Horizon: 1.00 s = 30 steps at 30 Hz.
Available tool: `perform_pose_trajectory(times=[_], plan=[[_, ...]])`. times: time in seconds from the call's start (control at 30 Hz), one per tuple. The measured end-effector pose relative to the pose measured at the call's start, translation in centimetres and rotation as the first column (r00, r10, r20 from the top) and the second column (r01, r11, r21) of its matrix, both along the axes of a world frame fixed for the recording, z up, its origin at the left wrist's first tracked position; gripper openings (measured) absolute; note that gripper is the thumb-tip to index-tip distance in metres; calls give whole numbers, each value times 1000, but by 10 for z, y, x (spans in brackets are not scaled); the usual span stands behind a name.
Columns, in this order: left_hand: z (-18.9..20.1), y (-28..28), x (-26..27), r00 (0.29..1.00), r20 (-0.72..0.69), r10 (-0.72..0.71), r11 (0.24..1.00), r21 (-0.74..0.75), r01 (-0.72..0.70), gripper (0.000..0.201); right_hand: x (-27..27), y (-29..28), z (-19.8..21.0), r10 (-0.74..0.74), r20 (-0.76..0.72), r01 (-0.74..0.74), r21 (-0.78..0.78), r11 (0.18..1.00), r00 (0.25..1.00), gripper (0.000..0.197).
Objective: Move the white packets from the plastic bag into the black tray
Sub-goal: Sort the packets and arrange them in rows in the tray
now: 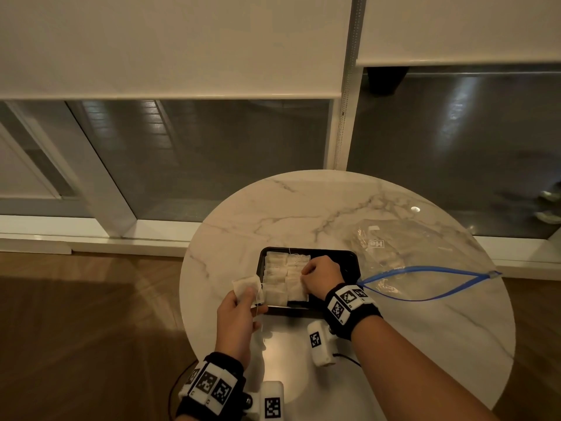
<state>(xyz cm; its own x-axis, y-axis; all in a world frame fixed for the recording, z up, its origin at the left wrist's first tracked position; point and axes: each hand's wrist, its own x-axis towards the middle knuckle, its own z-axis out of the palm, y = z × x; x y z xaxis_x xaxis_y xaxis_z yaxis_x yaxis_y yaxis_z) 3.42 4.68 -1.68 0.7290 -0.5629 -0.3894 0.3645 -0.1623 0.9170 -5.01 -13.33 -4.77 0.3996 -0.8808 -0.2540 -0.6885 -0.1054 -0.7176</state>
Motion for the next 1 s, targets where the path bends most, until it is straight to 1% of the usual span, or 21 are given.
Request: perform_pose_trajectory(times=[0.17, 0.27, 0.3, 0.37, 0.4, 0.53, 0.67, 0.8, 0.93, 1.0], plan=[[1, 0, 2, 1000, -2, 1, 1000, 2, -1, 14, -2, -5, 3, -54, 58, 52, 47, 998, 997, 15], [-1, 0, 4, 1000, -2, 7, 1000, 1, -7, 15, -5, -8, 4, -117, 86, 111, 73, 991, 989, 16], [-1, 0, 4, 1000, -2, 9, 1000, 2, -9, 16, -6, -8, 5, -136, 75, 130, 77, 989, 988, 15], [-3, 0, 4, 1000, 2, 11, 1000, 3, -11, 16, -6, -5, 7, -132, 8, 131, 96, 987, 991, 7], [-3, 0, 4, 1000, 6, 12, 1000, 4, -12, 16, -5, -4, 8, -113, -35, 116, 111, 987, 993, 9], [-3, -1, 4, 1000, 9, 8, 1000, 9, -8, 15, 0, 4, 7, -43, -166, 67, 142, 988, 985, 39], [-4, -1, 5, 1000, 16, 7, 1000, 7, -7, 15, 3, 9, 11, -34, -216, 65, 139, 988, 976, 49], [-4, 0, 6, 1000, 14, 8, 1000, 10, -8, 15, 4, 9, 13, -13, -235, 46, 133, 990, 972, 46], [-4, 0, 6, 1000, 11, 9, 1000, 0, -9, 14, 1, 7, 13, -38, -195, 63, 121, 991, 980, 43], [-4, -1, 6, 1000, 6, 9, 1000, -7, -9, 15, -1, 8, 14, -42, -172, 64, 126, 990, 984, 38]])
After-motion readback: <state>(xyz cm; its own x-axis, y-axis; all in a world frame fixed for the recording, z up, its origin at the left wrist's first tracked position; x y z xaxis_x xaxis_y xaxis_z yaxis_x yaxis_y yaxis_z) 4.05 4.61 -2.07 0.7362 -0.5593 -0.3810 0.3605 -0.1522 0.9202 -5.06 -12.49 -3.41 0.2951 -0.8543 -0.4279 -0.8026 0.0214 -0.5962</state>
